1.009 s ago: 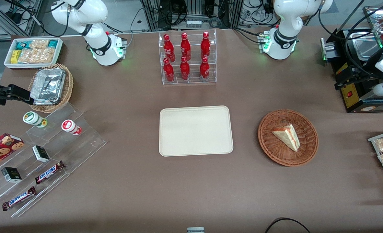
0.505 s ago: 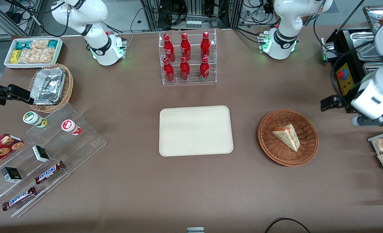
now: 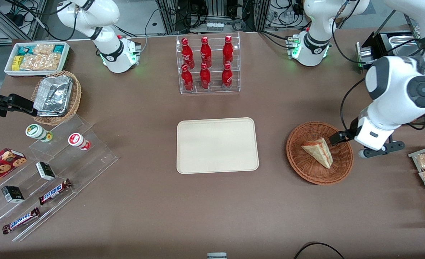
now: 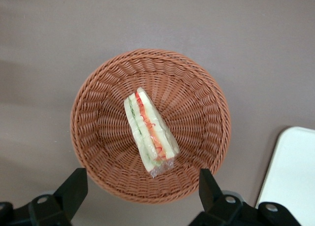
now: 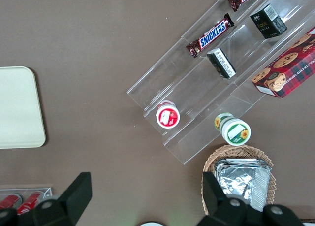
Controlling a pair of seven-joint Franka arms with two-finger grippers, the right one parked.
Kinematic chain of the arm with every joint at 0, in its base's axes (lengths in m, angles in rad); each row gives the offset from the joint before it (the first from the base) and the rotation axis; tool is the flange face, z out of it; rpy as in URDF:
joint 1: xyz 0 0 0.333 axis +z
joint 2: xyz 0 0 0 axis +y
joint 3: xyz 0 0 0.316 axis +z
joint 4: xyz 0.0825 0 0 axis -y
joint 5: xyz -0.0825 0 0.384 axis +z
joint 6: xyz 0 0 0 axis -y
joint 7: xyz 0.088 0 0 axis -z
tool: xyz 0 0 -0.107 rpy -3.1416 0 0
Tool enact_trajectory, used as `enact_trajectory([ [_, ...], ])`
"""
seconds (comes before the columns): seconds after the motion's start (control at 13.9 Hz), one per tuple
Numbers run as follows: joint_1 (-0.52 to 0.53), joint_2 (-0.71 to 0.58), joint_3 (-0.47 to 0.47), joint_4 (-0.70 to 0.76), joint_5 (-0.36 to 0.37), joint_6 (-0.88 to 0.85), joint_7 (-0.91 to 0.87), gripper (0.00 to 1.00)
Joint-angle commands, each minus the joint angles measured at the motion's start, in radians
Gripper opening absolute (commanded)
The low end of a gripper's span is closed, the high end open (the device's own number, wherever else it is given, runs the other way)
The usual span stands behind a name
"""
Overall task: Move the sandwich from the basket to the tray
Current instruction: 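Move the left gripper over the wrapped sandwich in the wicker basket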
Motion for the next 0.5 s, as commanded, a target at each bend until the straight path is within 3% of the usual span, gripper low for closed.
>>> enact_trajectory([
  [0.0,0.0,-0.05,0.0,-0.152,0.003,0.178,-0.177,1.0],
  [0.14,-0.003,-0.044,0.0,-0.233,0.004,0.335,-0.287,1.0],
  [0.43,-0.028,0.021,-0.001,-0.269,0.004,0.453,-0.422,1.0],
])
